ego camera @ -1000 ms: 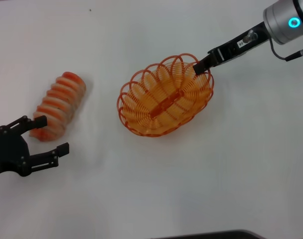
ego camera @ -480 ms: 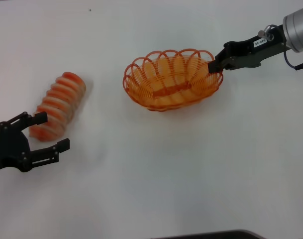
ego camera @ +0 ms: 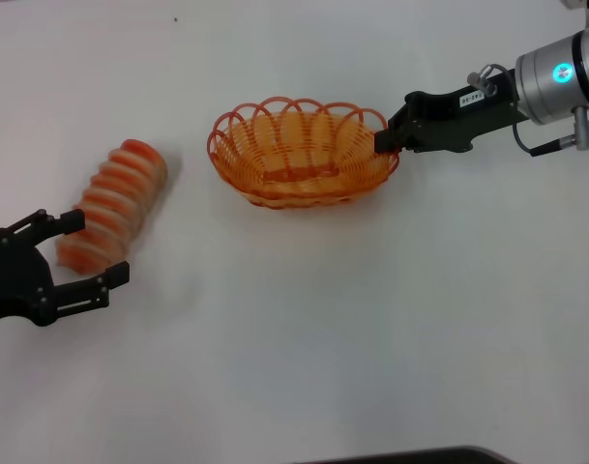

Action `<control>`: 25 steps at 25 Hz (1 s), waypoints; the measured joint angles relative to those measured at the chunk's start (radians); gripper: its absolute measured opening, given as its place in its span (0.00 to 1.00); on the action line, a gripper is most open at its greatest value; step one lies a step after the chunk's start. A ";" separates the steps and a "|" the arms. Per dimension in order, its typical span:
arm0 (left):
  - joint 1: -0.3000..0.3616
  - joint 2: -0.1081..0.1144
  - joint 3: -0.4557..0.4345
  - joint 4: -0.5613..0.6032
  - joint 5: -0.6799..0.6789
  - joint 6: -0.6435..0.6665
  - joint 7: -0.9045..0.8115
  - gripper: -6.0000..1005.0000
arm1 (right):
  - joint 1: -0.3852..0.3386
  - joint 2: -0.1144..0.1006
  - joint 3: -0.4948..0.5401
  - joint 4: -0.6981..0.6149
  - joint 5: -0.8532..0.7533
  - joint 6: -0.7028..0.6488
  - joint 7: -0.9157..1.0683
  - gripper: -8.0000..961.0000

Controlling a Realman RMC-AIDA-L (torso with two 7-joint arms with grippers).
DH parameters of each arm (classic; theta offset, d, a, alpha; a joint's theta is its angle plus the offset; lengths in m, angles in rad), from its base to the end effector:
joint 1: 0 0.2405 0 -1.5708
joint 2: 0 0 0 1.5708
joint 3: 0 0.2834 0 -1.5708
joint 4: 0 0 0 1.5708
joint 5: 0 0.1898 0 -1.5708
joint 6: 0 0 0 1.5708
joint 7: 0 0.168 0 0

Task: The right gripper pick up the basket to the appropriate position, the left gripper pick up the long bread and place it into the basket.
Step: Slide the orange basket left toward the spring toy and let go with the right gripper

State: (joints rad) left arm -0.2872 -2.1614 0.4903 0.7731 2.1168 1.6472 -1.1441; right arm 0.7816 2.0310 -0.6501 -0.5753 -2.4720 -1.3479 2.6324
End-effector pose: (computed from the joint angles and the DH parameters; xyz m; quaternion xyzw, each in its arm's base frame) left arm -0.3240 0.2575 -0.0327 -0.9276 -0.2166 -0.2238 0.2062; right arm 0.2666 0.3920 -0.0449 -0.7171 0.6851 0.0812 0.0989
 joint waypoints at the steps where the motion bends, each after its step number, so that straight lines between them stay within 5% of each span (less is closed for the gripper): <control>1: 0.000 0.000 0.000 0.000 0.000 -0.002 0.000 0.93 | 0.002 0.001 -0.001 0.003 0.000 0.003 0.002 0.08; 25: -0.001 0.000 0.005 0.000 0.006 -0.019 0.003 0.93 | -0.026 0.029 -0.019 0.029 0.000 0.053 0.010 0.08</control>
State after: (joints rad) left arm -0.2884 -2.1614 0.4949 0.7728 2.1231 1.6277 -1.1414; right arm 0.7559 2.0602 -0.6690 -0.5464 -2.4719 -1.2944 2.6428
